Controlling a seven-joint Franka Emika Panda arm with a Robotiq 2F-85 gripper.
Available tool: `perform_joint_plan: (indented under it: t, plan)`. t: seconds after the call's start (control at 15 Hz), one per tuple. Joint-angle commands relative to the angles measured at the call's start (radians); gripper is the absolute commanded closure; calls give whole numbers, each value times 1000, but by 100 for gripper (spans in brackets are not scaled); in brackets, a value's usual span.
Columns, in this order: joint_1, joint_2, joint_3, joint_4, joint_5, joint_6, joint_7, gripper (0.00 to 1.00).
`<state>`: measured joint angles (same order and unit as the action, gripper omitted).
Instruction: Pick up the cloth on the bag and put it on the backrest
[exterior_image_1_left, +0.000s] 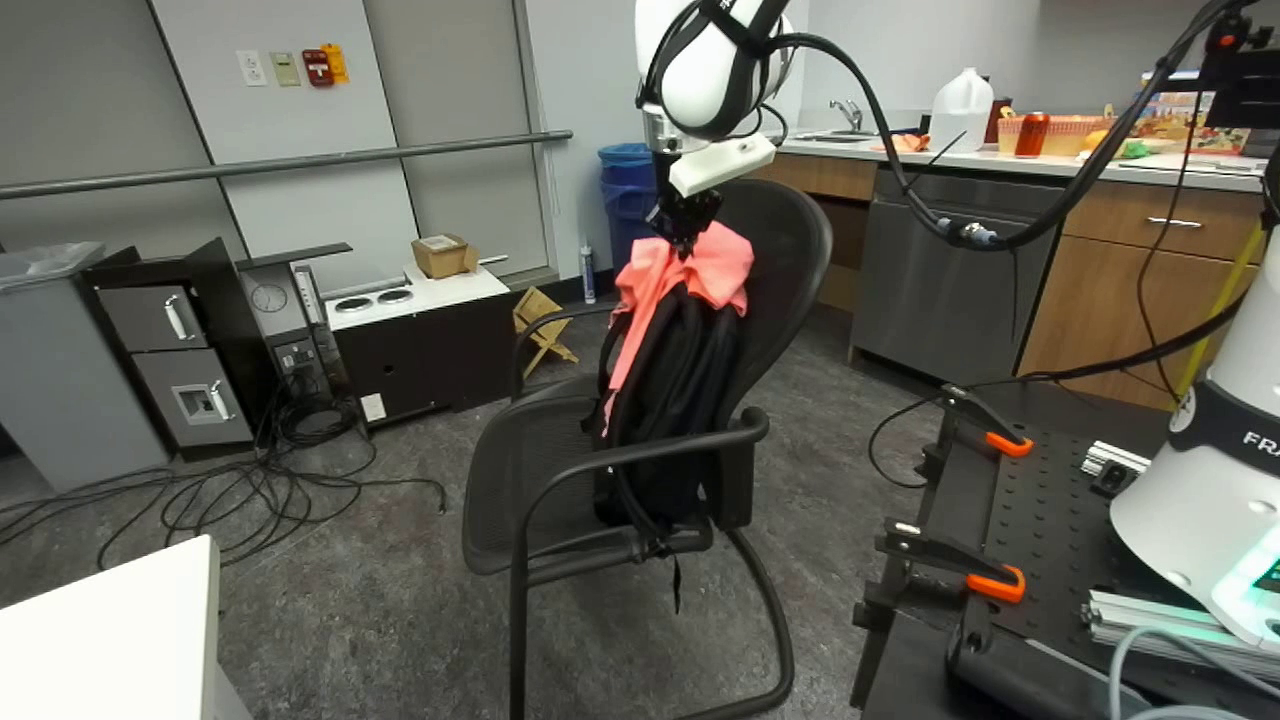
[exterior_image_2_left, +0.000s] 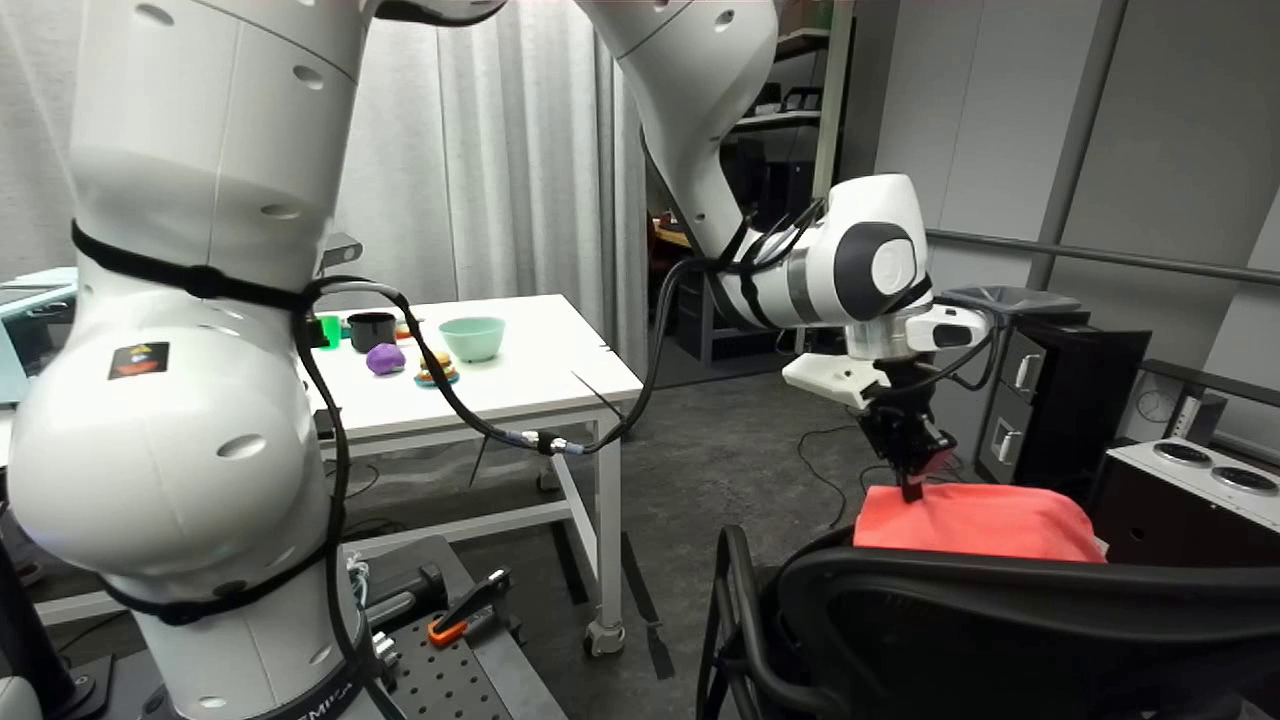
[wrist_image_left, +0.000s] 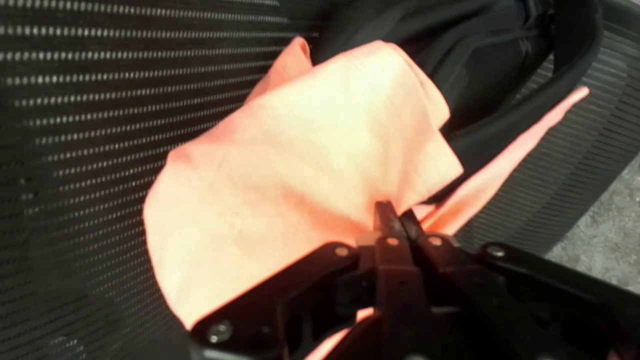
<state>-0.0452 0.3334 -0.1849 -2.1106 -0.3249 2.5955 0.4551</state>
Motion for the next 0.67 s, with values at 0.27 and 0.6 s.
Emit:
perform_joint_plan:
  t: [0.27, 0.6]
  plan:
    - [23, -147, -26, 66, 15, 112, 92, 100]
    - [15, -192, -44, 147, -32, 205, 270, 100]
